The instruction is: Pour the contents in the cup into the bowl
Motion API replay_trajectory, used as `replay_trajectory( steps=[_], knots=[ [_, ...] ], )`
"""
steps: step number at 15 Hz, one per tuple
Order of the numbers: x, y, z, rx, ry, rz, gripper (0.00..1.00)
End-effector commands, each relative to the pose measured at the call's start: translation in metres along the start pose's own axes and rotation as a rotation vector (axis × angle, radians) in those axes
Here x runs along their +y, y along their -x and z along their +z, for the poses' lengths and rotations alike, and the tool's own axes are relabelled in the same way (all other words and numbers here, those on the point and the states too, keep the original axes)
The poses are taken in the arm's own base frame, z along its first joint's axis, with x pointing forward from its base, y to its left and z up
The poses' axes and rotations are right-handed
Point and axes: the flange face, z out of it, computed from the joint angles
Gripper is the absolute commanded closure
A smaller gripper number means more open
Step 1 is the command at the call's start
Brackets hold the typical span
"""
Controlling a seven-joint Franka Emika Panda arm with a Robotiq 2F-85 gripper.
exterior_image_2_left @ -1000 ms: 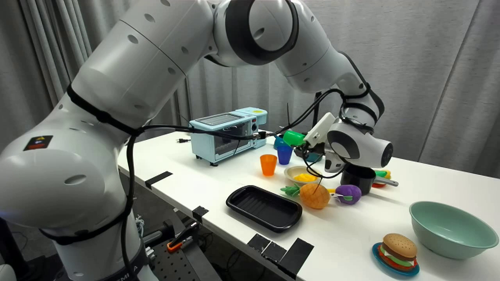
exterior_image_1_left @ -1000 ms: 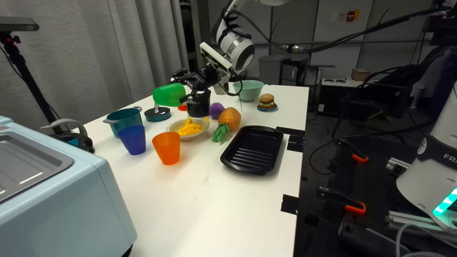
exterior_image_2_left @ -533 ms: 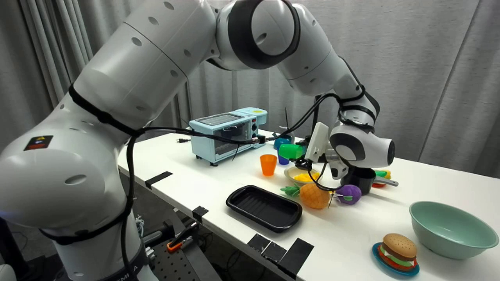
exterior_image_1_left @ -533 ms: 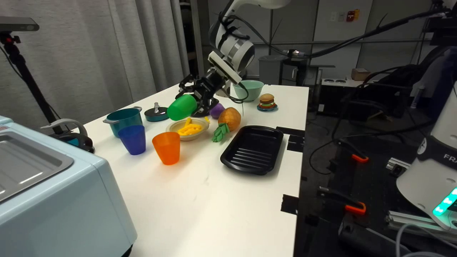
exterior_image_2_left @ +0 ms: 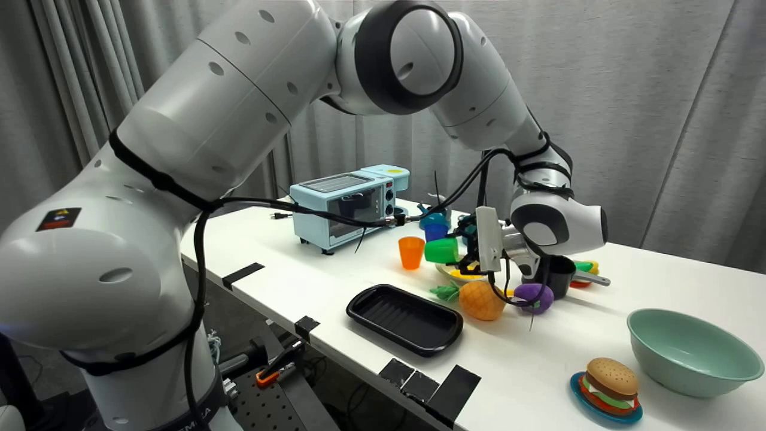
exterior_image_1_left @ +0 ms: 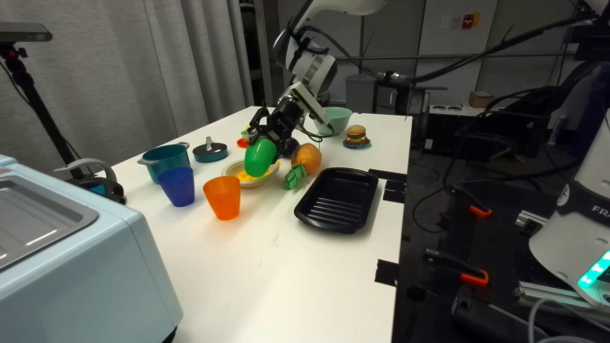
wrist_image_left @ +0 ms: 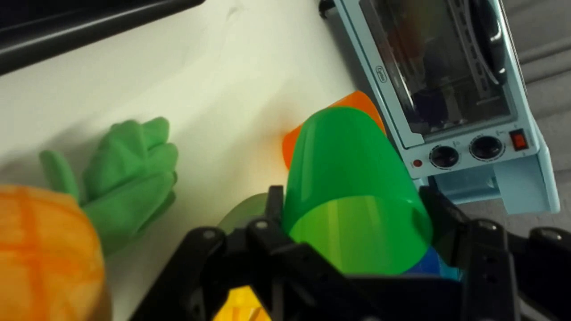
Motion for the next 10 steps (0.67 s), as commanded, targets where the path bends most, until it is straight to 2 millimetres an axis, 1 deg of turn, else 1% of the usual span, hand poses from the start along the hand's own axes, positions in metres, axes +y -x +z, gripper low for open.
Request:
replay_trajectory(
  steps=[1, 7, 10],
  knots=[
    [0.0019, -0.0054, -0.0059, -0.06, 0.064, -0.167, 0.5],
    [0.009, -0.0085, -0.0107, -0.127, 0.203, -0.358, 0.5],
    [0.01, -0.0092, -0.0143, -0.16, 0.267, -0.418, 0.5]
  ],
)
